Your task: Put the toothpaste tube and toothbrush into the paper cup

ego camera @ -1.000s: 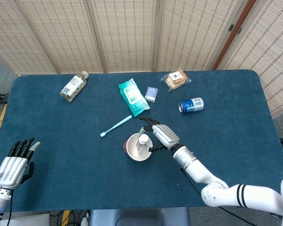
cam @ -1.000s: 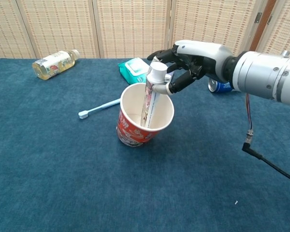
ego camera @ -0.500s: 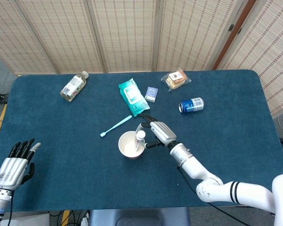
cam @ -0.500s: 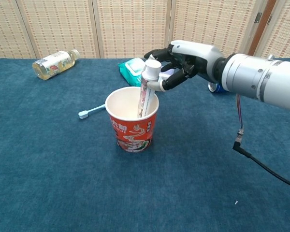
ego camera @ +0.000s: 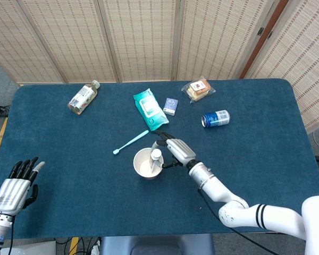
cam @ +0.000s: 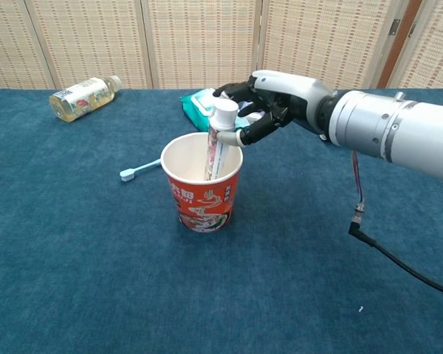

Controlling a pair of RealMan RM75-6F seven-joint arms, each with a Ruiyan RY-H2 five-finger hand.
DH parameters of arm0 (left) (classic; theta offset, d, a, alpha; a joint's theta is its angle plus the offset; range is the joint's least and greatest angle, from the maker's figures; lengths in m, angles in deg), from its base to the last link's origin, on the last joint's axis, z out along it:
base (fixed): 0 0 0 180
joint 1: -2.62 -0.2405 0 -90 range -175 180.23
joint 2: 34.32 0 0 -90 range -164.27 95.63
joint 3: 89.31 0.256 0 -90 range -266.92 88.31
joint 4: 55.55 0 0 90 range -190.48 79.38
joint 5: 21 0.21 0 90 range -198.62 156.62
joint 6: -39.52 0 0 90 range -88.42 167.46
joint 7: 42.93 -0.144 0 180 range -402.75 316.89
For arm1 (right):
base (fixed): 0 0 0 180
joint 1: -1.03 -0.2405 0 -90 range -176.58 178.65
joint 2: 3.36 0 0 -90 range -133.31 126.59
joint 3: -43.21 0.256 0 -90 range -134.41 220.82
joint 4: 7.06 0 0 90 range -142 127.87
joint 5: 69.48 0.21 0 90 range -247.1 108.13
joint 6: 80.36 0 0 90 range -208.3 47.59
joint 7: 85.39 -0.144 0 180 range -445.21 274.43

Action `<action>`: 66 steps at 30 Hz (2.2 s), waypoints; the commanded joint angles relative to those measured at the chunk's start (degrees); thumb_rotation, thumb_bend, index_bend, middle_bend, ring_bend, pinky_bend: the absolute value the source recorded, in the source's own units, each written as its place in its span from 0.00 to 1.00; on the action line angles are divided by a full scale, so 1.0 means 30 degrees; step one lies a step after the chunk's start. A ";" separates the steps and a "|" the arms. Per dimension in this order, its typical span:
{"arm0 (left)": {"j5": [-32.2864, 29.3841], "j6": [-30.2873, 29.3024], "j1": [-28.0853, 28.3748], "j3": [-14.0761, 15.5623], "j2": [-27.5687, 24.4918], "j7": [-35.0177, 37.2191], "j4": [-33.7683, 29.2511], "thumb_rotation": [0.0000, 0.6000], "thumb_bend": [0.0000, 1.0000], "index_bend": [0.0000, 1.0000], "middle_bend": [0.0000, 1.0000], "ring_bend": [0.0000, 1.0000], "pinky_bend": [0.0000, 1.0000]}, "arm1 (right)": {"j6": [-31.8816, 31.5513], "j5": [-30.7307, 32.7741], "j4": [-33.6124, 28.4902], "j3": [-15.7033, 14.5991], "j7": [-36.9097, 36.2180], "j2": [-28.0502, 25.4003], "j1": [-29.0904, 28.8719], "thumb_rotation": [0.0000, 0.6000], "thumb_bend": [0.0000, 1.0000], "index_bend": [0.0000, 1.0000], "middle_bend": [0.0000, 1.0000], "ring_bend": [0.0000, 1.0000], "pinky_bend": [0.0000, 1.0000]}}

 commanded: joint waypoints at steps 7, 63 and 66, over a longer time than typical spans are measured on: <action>0.0010 0.0050 0.0021 -0.0003 0.0037 0.0007 0.0046 1.00 0.66 0.07 0.00 0.00 0.00 | 0.0216 -0.0108 0.0386 -0.0206 -0.0108 0.0239 0.0068 1.00 0.33 0.71 0.08 0.00 0.11; 0.0017 0.0080 -0.0124 0.0100 0.0145 0.0162 0.0141 1.00 0.66 0.07 0.00 0.00 0.00 | 0.0441 -0.0924 0.0841 0.0176 -0.1666 0.0817 0.0269 1.00 0.33 0.72 0.08 0.00 0.11; 0.0005 0.0068 -0.0143 0.0103 0.0158 0.0163 0.0156 1.00 0.66 0.07 0.00 0.00 0.00 | 0.0369 -0.1243 0.0836 0.0244 -0.2262 0.0863 0.0324 1.00 0.33 0.72 0.08 0.00 0.11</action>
